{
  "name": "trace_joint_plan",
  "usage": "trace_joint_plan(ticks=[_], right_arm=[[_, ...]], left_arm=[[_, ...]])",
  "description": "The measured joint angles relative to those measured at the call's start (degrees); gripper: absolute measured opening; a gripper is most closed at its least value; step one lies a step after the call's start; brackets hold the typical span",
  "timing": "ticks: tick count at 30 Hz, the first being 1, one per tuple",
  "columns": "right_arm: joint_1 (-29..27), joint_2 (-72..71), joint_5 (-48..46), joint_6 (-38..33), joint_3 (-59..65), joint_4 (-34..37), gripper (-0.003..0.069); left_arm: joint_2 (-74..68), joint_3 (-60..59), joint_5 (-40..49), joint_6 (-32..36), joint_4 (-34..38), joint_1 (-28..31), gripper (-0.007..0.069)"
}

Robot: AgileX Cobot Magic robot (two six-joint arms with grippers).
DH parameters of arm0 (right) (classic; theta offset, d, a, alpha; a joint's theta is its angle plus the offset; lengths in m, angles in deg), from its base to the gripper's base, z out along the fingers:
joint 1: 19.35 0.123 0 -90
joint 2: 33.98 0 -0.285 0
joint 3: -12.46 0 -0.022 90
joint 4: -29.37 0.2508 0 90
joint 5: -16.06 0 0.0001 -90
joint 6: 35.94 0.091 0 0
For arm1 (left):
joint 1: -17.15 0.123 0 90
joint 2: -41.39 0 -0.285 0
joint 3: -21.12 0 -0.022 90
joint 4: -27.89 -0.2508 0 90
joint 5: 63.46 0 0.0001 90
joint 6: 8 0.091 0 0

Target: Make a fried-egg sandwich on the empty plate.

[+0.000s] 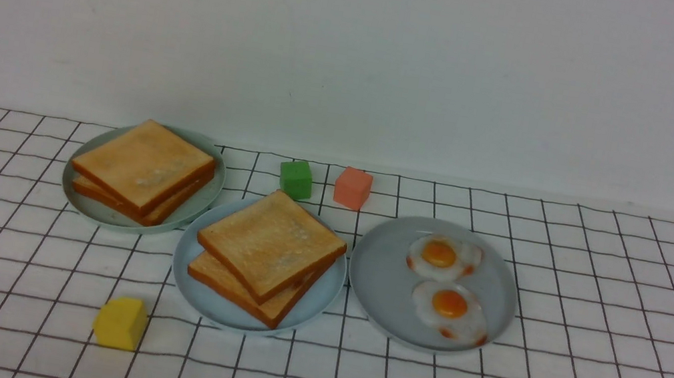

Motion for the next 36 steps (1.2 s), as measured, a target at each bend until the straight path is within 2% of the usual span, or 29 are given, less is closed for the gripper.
trace_joint_plan(ticks=[1, 3, 5, 36], right_arm=[[0.00, 0.00, 0.00, 0.00, 0.00, 0.00, 0.0006], [0.00, 0.00, 0.00, 0.00, 0.00, 0.00, 0.0007], [0.00, 0.00, 0.00, 0.00, 0.00, 0.00, 0.0009], [0.00, 0.00, 0.00, 0.00, 0.00, 0.07, 0.0016]], left_arm=[[0.15, -3.15, 1.66, -2.03, -0.61, 3.74, -0.0013], [0.15, -4.48, 3.51, -3.30, -0.78, 5.15, -0.0013], [0.15, -5.55, 9.71, -6.16, -1.87, 6.79, -0.0013], [0.15, -5.73, 11.02, -7.41, -2.37, 6.91, -0.0013]])
